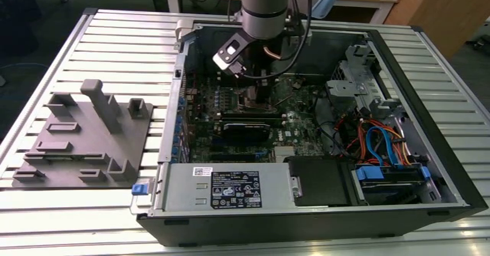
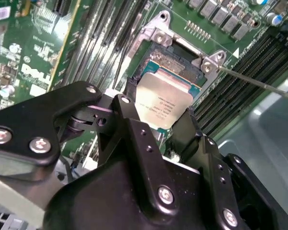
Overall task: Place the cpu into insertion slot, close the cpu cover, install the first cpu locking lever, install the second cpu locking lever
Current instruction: 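Place the cpu into insertion slot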
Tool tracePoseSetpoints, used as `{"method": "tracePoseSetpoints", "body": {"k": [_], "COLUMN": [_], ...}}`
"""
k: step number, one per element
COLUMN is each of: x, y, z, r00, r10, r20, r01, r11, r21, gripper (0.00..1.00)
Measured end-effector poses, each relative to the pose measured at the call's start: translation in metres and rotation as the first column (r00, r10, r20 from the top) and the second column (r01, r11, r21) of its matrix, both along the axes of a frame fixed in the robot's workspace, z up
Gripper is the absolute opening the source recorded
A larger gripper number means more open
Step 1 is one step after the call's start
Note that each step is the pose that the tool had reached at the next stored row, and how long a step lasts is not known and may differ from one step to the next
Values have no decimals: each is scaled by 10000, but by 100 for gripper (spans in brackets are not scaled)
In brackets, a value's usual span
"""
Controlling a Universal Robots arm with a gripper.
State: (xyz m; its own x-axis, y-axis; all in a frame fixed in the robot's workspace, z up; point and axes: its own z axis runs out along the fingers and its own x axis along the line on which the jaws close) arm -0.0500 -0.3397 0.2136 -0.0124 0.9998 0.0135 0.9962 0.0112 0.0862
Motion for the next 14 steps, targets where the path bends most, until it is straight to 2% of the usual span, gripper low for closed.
{"method": "tracePoseSetpoints", "body": {"k": [14], "x": [-18], "y": [4], "z": [-163], "r00": [10000], "r10": [-36], "r20": [-1], "r01": [36], "r11": [10000], "r21": [0], "gripper": [54]}}
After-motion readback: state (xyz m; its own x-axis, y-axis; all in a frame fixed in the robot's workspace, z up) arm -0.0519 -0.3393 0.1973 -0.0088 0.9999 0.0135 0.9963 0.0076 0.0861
